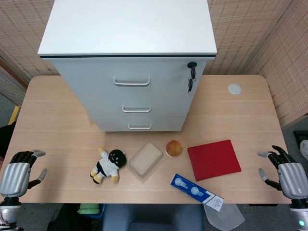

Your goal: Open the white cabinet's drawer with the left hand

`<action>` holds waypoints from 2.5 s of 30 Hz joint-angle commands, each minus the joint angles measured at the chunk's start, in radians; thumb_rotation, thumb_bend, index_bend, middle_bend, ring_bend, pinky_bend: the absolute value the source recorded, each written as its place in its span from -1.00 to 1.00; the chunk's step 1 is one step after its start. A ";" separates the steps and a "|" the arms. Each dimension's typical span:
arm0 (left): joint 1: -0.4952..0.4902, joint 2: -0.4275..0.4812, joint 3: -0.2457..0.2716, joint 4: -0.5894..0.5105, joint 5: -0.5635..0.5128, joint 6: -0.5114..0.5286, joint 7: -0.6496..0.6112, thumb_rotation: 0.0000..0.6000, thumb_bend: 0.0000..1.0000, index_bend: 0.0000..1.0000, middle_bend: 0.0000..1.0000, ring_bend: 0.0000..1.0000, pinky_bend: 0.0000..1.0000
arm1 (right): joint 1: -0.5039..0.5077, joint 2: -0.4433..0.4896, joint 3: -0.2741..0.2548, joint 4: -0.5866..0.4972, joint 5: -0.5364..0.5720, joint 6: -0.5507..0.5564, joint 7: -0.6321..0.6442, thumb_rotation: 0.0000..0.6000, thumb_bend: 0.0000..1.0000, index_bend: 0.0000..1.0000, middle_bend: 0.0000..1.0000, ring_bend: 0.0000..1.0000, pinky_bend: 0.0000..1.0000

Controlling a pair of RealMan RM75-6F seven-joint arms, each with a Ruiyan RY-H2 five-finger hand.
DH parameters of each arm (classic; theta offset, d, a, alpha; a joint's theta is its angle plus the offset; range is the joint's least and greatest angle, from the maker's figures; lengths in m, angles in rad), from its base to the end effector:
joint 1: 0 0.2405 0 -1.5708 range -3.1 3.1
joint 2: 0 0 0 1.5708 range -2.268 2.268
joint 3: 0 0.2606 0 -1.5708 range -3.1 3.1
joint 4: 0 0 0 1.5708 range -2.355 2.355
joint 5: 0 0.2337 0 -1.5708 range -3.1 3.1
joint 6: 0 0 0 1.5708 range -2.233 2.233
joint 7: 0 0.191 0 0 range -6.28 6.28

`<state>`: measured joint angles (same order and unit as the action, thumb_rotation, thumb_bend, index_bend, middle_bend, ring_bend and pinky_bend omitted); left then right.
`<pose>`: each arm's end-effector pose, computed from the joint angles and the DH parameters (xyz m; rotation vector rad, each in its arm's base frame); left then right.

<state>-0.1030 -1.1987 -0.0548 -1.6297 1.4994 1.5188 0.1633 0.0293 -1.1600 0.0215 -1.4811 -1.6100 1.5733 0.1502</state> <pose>-0.3042 0.2359 0.1177 -1.3963 -0.8179 -0.8924 -0.3367 -0.2058 0.1402 1.3950 -0.9007 1.0038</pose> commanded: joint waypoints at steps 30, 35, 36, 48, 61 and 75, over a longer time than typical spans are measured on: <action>-0.208 -0.005 -0.116 0.045 0.129 -0.078 -0.161 1.00 -0.37 -0.28 0.68 0.54 0.77 | 0.009 -0.003 -0.002 -0.004 0.009 -0.024 -0.007 1.00 -0.38 -0.36 -0.26 -0.37 -0.33; -0.284 0.026 -0.153 0.007 0.131 -0.140 -0.195 1.00 0.13 -0.29 0.93 0.81 0.99 | 0.011 -0.001 -0.001 -0.008 0.013 -0.030 -0.009 1.00 -0.38 -0.36 -0.26 -0.37 -0.33; -0.304 0.037 -0.162 -0.004 0.125 -0.165 -0.206 1.00 0.19 -0.30 0.97 0.85 1.00 | 0.012 -0.002 -0.001 -0.008 0.013 -0.032 -0.010 1.00 -0.38 -0.36 -0.26 -0.37 -0.33; -0.465 0.078 -0.250 -0.105 0.008 -0.339 -0.164 1.00 0.44 -0.41 1.00 1.00 1.00 | 0.020 -0.017 -0.001 0.004 0.020 -0.047 -0.002 1.00 -0.36 -0.36 -0.26 -0.37 -0.33; -0.599 0.009 -0.297 -0.135 -0.108 -0.436 -0.100 1.00 0.44 -0.41 1.00 1.00 1.00 | 0.020 -0.017 -0.005 0.018 0.021 -0.051 0.018 1.00 -0.36 -0.36 -0.26 -0.37 -0.33; -0.680 -0.023 -0.298 -0.140 -0.237 -0.501 -0.008 1.00 0.44 -0.41 1.00 1.00 1.00 | 0.007 -0.022 -0.004 0.038 0.029 -0.034 0.038 1.00 -0.35 -0.36 -0.25 -0.37 -0.33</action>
<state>-0.7778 -1.2180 -0.3536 -1.7694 1.2691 1.0203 0.1506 0.0372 -1.1818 0.0175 -1.4436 -1.5815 1.5390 0.1882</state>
